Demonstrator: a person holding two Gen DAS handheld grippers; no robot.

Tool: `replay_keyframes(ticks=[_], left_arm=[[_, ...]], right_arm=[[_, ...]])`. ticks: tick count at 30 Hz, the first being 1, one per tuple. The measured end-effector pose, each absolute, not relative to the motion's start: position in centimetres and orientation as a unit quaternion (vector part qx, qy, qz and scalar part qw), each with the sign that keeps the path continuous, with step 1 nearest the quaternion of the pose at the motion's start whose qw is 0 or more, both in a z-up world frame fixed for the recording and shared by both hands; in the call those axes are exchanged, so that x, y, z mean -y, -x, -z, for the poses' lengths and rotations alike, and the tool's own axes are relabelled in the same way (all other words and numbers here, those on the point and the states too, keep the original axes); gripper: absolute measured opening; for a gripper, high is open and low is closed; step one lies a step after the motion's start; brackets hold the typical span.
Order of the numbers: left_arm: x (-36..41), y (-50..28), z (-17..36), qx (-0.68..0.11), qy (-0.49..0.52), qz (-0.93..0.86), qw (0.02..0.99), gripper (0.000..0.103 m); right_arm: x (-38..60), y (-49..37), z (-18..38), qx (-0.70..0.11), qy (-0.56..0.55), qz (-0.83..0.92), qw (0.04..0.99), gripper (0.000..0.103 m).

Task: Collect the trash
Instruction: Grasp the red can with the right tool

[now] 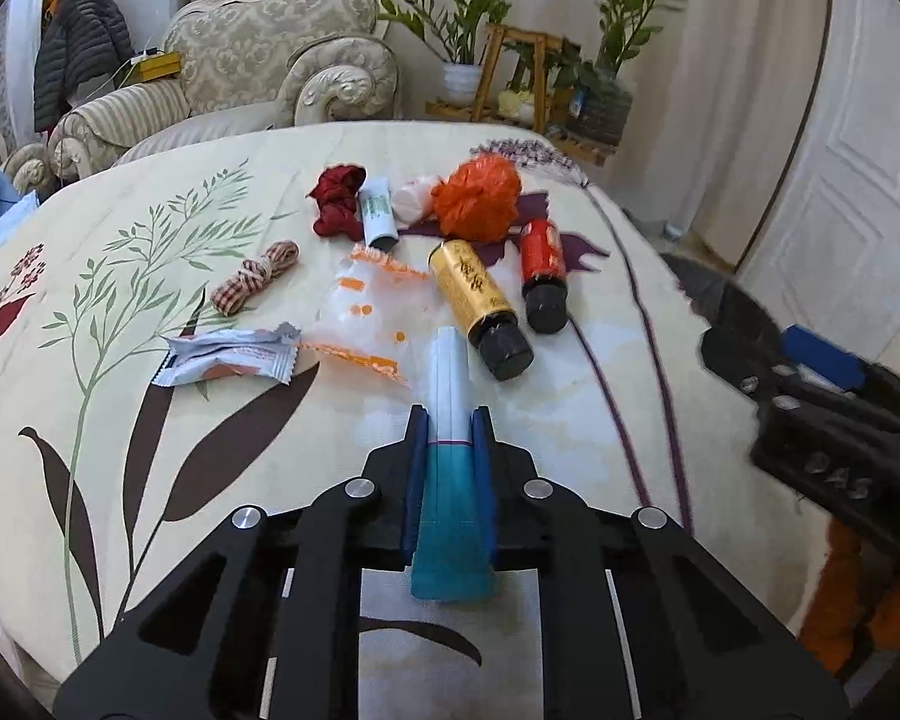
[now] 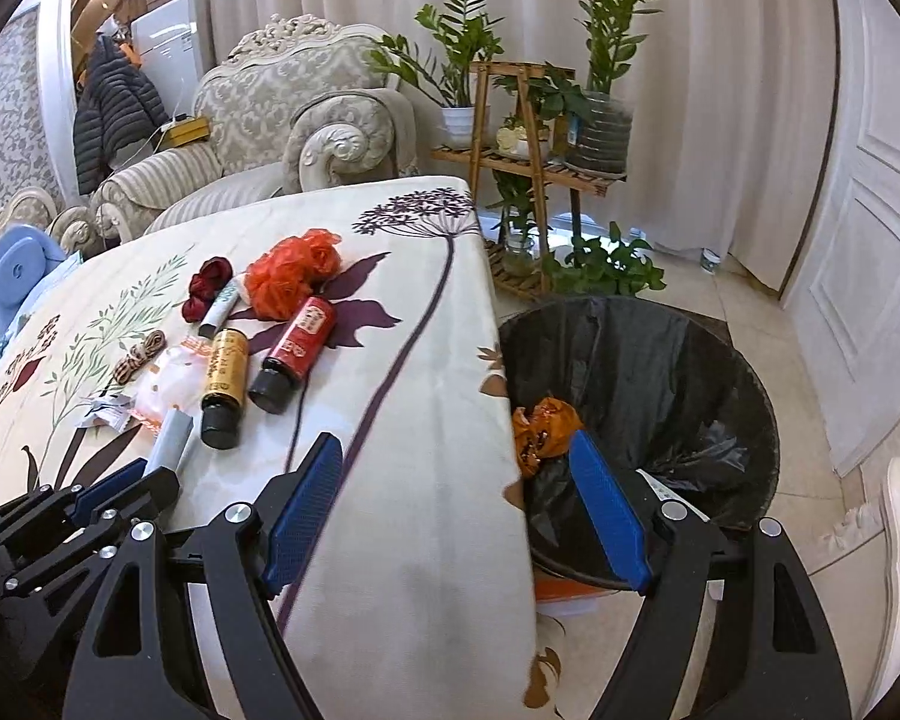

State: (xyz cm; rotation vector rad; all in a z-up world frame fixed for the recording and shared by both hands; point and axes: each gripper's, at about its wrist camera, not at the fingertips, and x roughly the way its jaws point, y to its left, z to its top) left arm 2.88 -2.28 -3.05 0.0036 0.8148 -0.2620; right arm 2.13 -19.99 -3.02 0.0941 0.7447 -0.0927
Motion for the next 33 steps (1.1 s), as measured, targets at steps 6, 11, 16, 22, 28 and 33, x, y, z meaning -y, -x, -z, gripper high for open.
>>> replay_keyframes(ticks=[6, 11, 16, 22, 28, 33], left_arm=[[0.7, -2.8, 1.2, -0.374, 0.008, 0.115, 0.92, 0.015], [-1.3, -3.6, 0.5, -0.365, 0.015, 0.092, 0.926, 0.015], [-4.0, -5.3, 0.4, -0.363, 0.023, 0.063, 0.929, 0.015], [-6.0, -7.0, 0.4, -0.363, 0.029, 0.043, 0.93, 0.015], [-6.8, -8.0, 0.9, -0.37, 0.034, 0.04, 0.928, 0.015], [-6.7, -8.5, 1.3, -0.375, 0.036, 0.042, 0.925, 0.015]], right_arm=[[18.5, -3.2, 2.6, -0.361, -0.038, 0.029, 0.931, 0.076], [17.2, -4.7, 2.3, -0.361, -0.032, 0.019, 0.932, 0.076], [15.7, -7.0, 2.1, -0.366, -0.023, 0.012, 0.93, 0.076], [14.3, -9.5, 2.5, -0.385, -0.009, 0.013, 0.923, 0.069], [13.5, -11.2, 3.7, -0.417, -0.002, 0.016, 0.909, 0.058], [13.3, -11.3, 4.1, -0.433, 0.004, 0.014, 0.901, 0.051]])
